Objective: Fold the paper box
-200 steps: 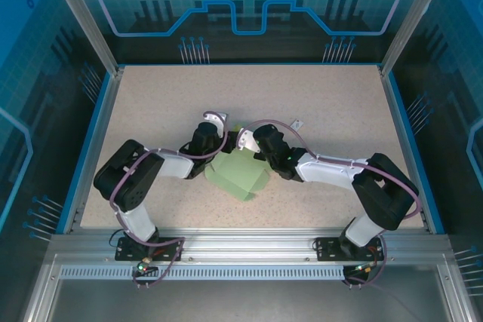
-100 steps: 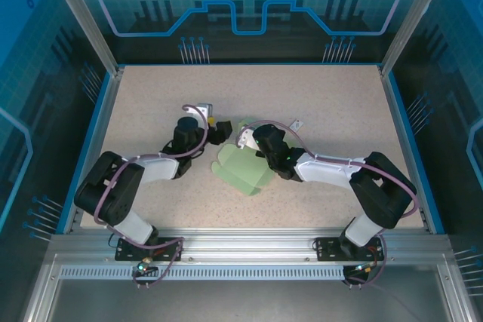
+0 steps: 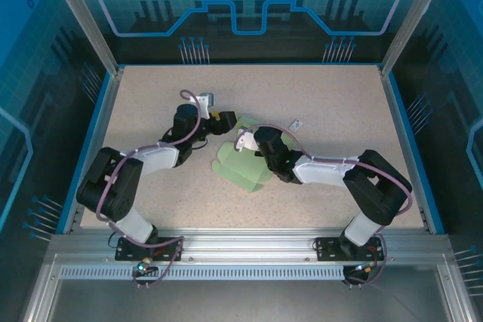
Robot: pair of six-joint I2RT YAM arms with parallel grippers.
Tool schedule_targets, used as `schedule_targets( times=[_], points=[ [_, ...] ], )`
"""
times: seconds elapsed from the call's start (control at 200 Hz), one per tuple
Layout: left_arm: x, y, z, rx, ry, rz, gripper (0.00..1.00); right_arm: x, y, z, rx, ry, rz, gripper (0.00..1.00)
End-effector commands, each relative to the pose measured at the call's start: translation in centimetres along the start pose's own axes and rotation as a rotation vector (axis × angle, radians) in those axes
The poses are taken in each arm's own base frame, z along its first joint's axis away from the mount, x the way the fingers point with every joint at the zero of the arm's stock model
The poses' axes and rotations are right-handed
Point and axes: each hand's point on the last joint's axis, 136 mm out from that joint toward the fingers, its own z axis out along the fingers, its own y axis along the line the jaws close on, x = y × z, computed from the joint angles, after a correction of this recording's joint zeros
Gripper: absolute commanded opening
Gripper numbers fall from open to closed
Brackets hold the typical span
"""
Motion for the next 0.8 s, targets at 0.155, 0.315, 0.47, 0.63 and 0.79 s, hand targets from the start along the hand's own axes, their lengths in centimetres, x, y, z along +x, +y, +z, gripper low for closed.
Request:
schedule_targets(
  times=[0.155,0.315,0.47,0.63,0.79],
  points=[
    [2.2,0.2,2.4,0.022,0.145,-0.07,0.77,-0.8,0.7,0.5,0.016,-0.036,-0.031,0.0],
    [3.1,0.7,3.4,0.024,0.187,-0.095,0.72,-1.0,1.0,0.7,0.014,-0.034,-0.044,0.0],
    [3.7,1.0,3.9,0.028,0.205,-0.119,0.6,-1.0,1.1,0.7,0.015,-0.033,-0.045,0.0],
    [4.7,1.5,4.0,0.024,0.226,-0.147,0.51,-0.8,1.3,0.6,0.012,-0.03,-0.047,0.0],
    [6.0,2.2,4.0,0.014,0.249,-0.188,0.43,-0.6,1.6,0.5,0.009,-0.029,-0.045,0.0]
  ],
)
